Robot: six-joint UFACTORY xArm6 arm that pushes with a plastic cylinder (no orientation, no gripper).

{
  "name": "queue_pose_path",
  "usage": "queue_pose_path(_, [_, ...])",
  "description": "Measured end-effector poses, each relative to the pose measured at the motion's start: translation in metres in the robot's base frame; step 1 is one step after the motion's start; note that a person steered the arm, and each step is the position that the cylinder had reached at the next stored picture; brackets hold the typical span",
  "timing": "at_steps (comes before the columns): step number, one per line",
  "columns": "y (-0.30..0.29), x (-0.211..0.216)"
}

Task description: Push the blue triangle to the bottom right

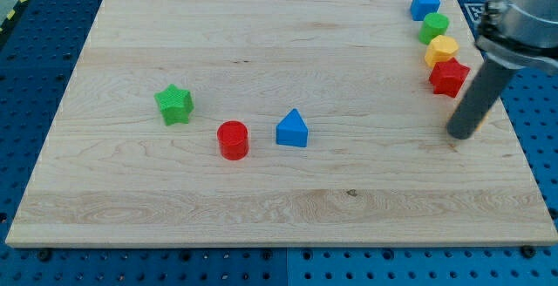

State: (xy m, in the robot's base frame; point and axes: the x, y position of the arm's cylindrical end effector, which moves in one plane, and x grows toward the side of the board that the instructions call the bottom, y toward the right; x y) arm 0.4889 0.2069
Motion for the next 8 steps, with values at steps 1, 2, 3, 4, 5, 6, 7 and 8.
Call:
queue_pose_path(1, [-0.069,-0.014])
queue_pose_path(2, [-0.125,-0.066])
queue_pose_path(3, [-0.193,-0.07])
queue_pose_path(4, [-0.235,-0.04])
queue_pose_path(5, [-0.234,-0.026])
queue_pose_path(6, [-0.221,-0.023])
queue_pose_path(7, [-0.207,-0.022])
queue_pose_path(8, [-0.191,-0.022])
